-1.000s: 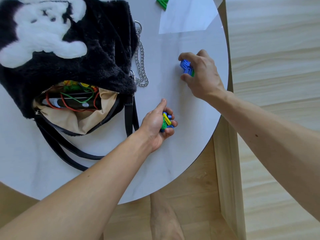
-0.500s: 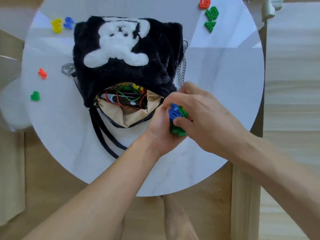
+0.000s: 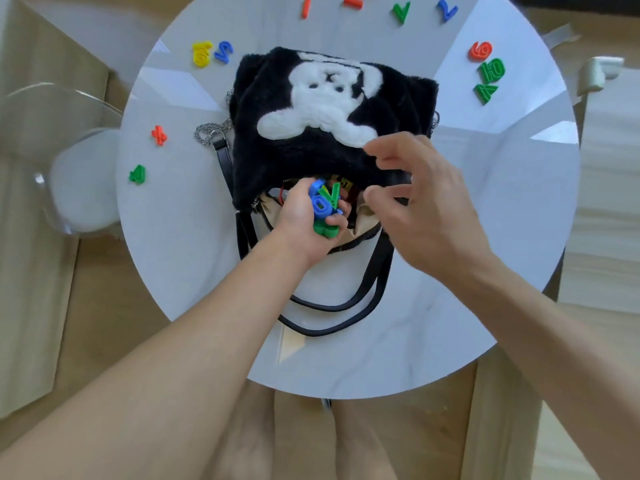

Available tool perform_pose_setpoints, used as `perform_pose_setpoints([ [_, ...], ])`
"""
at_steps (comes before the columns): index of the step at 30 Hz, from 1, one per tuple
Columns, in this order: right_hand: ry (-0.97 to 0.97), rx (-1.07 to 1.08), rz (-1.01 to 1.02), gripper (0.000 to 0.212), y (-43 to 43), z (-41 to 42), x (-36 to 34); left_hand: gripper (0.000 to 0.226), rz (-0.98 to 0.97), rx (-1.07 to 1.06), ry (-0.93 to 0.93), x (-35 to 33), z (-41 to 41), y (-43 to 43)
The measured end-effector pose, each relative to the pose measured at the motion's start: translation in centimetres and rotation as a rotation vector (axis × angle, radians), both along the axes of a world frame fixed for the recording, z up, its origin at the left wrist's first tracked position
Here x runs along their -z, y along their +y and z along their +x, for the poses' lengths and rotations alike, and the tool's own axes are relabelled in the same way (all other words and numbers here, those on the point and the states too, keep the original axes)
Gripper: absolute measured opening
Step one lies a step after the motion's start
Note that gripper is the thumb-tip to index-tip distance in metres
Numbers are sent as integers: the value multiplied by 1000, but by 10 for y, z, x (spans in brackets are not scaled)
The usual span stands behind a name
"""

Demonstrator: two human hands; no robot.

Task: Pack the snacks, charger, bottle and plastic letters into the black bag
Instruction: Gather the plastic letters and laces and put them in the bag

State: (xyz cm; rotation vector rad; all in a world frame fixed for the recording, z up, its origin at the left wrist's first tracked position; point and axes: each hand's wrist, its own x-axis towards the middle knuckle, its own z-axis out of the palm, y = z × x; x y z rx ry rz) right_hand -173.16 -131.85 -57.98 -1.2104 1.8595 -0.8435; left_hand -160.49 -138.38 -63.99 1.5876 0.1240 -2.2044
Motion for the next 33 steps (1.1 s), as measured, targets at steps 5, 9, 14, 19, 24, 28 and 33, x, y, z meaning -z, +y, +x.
perform_pose_setpoints([
  [5,6,53,35,25,19,-23,0,26,-8,-16,-158,-10,-17,-10],
  [9,-32,52,78,19,39,-27,-1,39,-51,-236,-123,-18,-26,-9],
  [14,-80,60,104,19,57,-24,-2,53,-169,-319,-30,-30,-22,-6],
  [19,-115,39,114,19,66,-21,-5,63,-249,-223,-46,-39,-15,0],
  [24,-121,36,156,17,72,-21,-5,63,-314,-133,-112,-39,-13,6],
  [28,-109,19,190,16,75,-20,-5,60,-353,-100,-122,-42,-11,11],
  [33,-123,-17,227,17,77,-13,-11,57,-344,-65,-256,-56,-2,23],
])
